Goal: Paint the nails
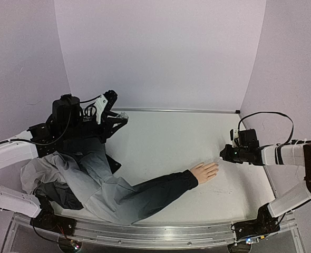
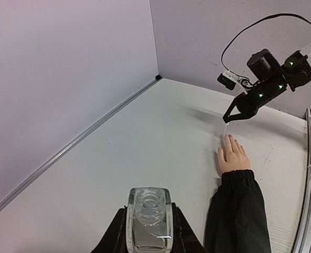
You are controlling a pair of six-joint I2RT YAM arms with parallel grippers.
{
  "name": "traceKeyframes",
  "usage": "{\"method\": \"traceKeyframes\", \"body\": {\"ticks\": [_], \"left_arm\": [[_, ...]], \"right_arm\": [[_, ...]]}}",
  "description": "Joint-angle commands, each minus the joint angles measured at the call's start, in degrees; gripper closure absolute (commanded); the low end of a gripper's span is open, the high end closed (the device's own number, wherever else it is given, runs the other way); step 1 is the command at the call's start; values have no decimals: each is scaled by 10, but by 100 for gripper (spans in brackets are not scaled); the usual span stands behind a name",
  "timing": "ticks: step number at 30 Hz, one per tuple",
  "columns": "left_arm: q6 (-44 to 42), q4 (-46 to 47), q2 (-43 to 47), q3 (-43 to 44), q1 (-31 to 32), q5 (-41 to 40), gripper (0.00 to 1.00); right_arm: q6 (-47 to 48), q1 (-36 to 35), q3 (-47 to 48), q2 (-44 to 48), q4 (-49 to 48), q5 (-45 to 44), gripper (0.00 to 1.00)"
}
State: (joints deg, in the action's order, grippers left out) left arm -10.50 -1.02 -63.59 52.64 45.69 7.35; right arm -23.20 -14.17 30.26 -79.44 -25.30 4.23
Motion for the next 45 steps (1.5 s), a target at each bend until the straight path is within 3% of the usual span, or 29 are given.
{"method": "traceKeyframes", "body": {"ticks": [1,7,15,45], "left_arm": [[-2,21,16,0,-3,3,100],[-1,21,21,0,-2,8,100],[2,21,25,-1,-3,10,100],[-1,21,16,-2,-2,8,100]], "right_arm": [[10,1,19,27,11,7,100],[13,1,15,48,25,77,100],[14,1,16,27,25,82,100],[-5,2,10,7,-5,-26,100]]}}
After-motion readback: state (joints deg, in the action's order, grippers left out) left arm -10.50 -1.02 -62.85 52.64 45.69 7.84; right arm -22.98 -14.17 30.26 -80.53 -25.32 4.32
